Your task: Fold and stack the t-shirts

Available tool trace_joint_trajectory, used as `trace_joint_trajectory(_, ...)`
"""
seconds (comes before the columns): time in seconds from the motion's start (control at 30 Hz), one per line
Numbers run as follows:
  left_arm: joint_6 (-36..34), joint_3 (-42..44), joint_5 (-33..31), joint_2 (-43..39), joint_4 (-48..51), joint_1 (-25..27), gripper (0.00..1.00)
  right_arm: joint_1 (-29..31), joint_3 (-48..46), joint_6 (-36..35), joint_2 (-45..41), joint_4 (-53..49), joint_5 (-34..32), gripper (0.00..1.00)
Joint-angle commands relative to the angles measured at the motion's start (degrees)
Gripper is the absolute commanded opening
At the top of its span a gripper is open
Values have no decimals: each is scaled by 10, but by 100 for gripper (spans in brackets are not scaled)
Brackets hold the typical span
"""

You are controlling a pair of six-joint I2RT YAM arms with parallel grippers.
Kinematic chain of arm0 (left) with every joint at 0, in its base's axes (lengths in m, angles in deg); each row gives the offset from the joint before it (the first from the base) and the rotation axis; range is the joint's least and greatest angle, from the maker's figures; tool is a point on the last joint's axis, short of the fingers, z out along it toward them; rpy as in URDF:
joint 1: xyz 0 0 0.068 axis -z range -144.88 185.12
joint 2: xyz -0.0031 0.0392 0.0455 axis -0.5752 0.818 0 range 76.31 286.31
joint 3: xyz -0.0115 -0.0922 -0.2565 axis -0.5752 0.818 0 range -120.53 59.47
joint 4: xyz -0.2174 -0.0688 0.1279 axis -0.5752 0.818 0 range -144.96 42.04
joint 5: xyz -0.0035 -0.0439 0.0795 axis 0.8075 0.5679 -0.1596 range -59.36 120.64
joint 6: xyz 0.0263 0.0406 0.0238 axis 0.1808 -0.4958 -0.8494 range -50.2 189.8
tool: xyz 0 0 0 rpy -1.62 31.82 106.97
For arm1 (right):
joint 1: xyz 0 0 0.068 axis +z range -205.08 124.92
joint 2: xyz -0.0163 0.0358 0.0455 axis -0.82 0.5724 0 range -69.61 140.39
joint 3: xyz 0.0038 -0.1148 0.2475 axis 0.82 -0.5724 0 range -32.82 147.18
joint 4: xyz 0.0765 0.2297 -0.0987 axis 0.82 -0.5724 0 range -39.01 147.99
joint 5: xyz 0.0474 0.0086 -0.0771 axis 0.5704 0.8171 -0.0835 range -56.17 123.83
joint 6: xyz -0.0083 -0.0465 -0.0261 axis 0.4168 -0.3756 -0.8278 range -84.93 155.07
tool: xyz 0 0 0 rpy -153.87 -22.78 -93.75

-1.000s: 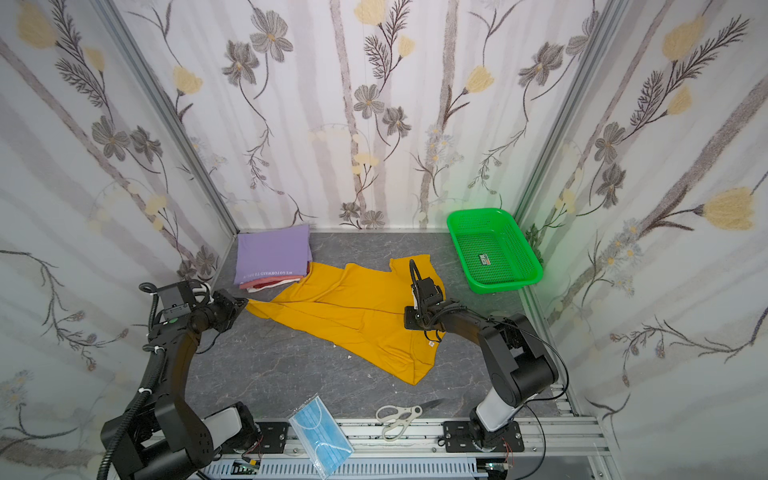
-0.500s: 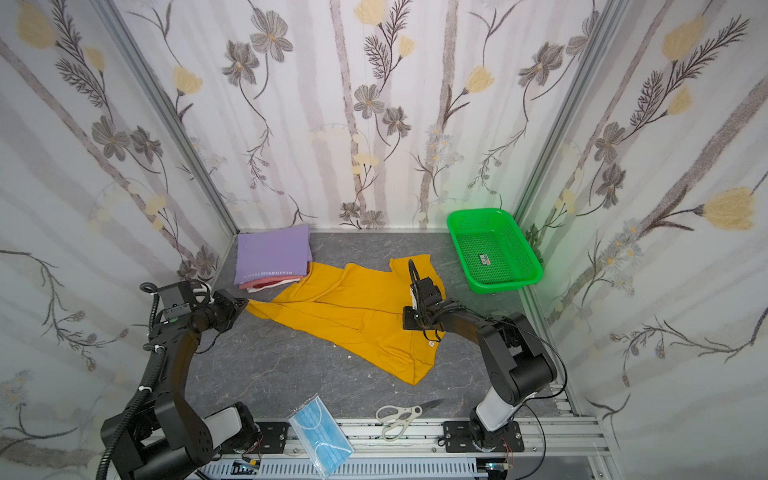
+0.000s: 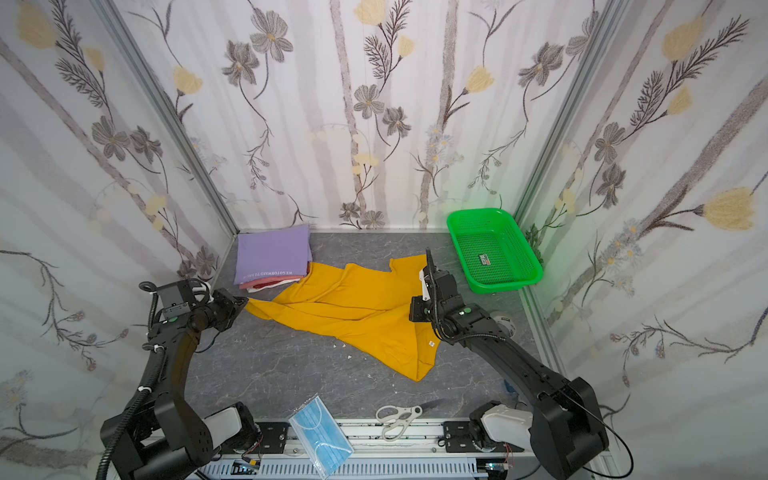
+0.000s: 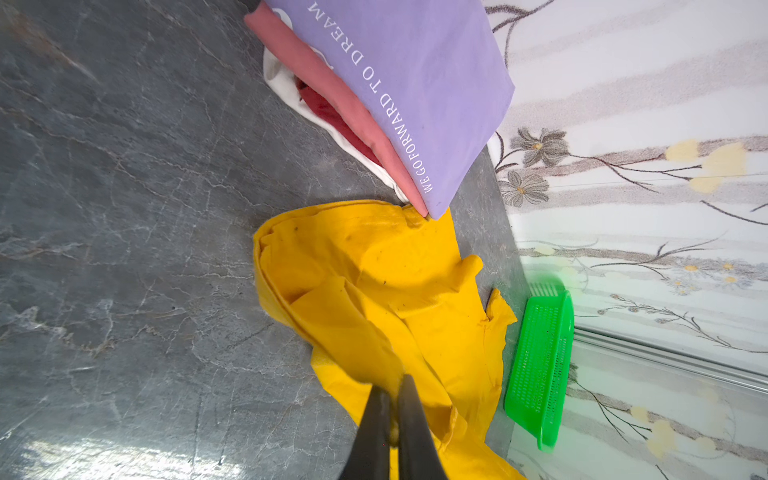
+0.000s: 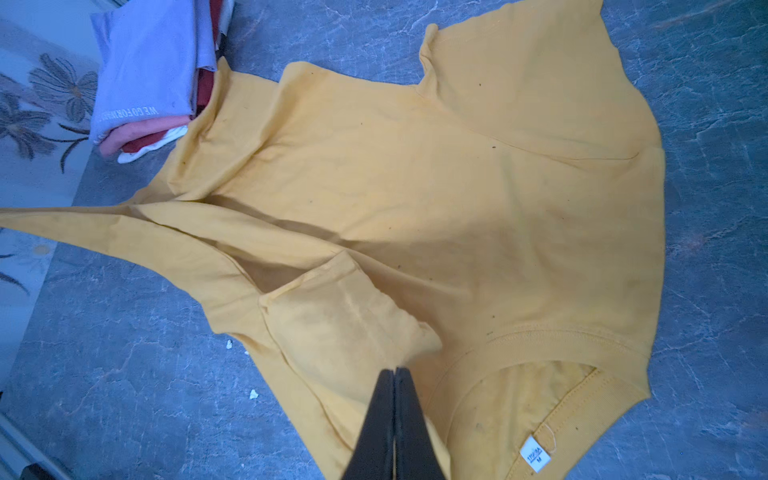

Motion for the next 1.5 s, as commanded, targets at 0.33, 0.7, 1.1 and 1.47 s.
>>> trace_joint_trajectory(0.33,-1,16,6,-14,-14,3,0,3,56,-7,161,87,67,0)
trace_joint_trajectory(0.7,-4,16,5,0,-17,3,0,-28,137,-31,314,97,67,58)
trace_joint_trajectory(1.1,-5,18,6,-2,-17,4,0,-44,-12,-28,243,146,101,51)
trace_joint_trajectory(1.47,-5,18,7,-3,-17,5,0,-38,-21,-23,280,183,122,45)
